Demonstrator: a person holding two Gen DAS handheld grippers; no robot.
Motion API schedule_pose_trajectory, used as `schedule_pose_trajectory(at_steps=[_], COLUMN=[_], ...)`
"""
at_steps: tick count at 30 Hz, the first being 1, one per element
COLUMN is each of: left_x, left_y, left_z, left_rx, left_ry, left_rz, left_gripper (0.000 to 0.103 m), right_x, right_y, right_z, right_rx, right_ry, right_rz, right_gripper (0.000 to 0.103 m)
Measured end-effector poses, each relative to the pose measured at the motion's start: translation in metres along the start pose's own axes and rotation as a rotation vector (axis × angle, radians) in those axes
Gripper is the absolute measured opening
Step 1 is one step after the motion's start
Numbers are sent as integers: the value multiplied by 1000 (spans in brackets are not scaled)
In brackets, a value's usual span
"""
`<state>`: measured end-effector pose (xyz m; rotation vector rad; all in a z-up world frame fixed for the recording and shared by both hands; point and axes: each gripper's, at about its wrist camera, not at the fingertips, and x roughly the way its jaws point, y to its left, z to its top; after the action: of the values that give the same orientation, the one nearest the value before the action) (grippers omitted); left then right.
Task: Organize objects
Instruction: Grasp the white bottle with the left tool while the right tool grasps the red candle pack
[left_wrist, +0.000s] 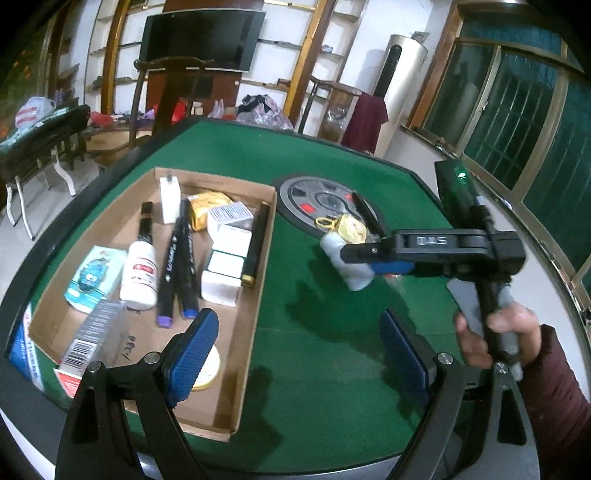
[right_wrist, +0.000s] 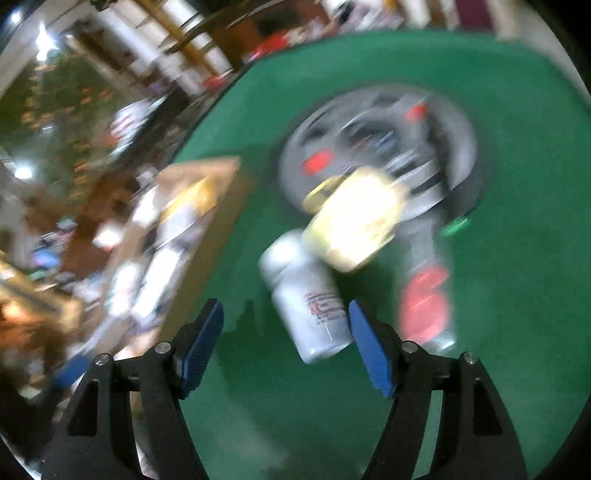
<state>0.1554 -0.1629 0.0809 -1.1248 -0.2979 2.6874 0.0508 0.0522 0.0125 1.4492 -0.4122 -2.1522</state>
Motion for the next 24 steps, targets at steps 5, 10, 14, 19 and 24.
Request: schedule_pose_trajectory(at_steps=[5, 10, 14, 19, 24], left_x=[22, 56, 84, 122, 143], left_y=[-15, -44, -65, -85, -86], left_z=[0, 12, 25, 30, 32], left_rx=[0, 95, 194, 304, 291], left_ry=[59, 77, 73, 88, 131], left_rz=[-27, 20, 98, 177, 169], left_gripper=[85, 85, 85, 85, 80], right_x=[-17, -49, -71, -78, -80], right_y=[5, -26, -53, -73, -82], right_z=[-17, -21, -22, -19, -12], right_rx=[-23, 90, 163, 197, 191], right_ry=[-67, -199, -263, -252, -250], right_rz=[-56, -97, -140, -182, -217], right_gripper=[71, 71, 71, 71, 71])
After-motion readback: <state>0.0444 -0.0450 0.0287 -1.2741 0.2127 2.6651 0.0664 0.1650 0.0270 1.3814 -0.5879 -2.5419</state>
